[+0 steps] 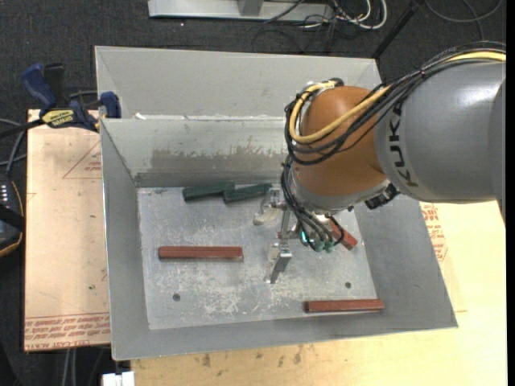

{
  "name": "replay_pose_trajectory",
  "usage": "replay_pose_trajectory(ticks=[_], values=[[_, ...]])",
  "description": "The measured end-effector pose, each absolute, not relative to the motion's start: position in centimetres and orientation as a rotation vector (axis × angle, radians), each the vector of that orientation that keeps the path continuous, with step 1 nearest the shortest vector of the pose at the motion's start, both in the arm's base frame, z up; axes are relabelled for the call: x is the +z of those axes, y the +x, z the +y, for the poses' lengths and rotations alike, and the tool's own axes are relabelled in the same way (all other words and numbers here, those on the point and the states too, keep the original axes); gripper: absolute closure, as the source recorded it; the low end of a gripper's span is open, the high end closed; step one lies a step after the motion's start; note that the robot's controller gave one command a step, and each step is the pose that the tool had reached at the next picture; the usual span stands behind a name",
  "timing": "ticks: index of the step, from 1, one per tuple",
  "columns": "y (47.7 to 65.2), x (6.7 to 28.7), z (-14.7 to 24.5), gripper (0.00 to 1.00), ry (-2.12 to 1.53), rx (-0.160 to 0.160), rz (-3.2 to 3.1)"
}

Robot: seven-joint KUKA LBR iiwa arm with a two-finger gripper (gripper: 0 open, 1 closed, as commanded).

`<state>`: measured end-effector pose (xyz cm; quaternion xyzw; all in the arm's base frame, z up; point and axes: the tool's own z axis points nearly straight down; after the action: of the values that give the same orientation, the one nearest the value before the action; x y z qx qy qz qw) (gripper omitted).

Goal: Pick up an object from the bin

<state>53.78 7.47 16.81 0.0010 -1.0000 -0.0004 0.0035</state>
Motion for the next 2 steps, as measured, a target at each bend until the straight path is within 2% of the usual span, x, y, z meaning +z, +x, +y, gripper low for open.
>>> replay_pose_trajectory(ticks=[1,2], values=[[54.0,17.1,7.4,0.0,0.0,-0.002,-3.141],[55.5,7.8,11.6,1.0,-0.147,-0.008,-3.149]])
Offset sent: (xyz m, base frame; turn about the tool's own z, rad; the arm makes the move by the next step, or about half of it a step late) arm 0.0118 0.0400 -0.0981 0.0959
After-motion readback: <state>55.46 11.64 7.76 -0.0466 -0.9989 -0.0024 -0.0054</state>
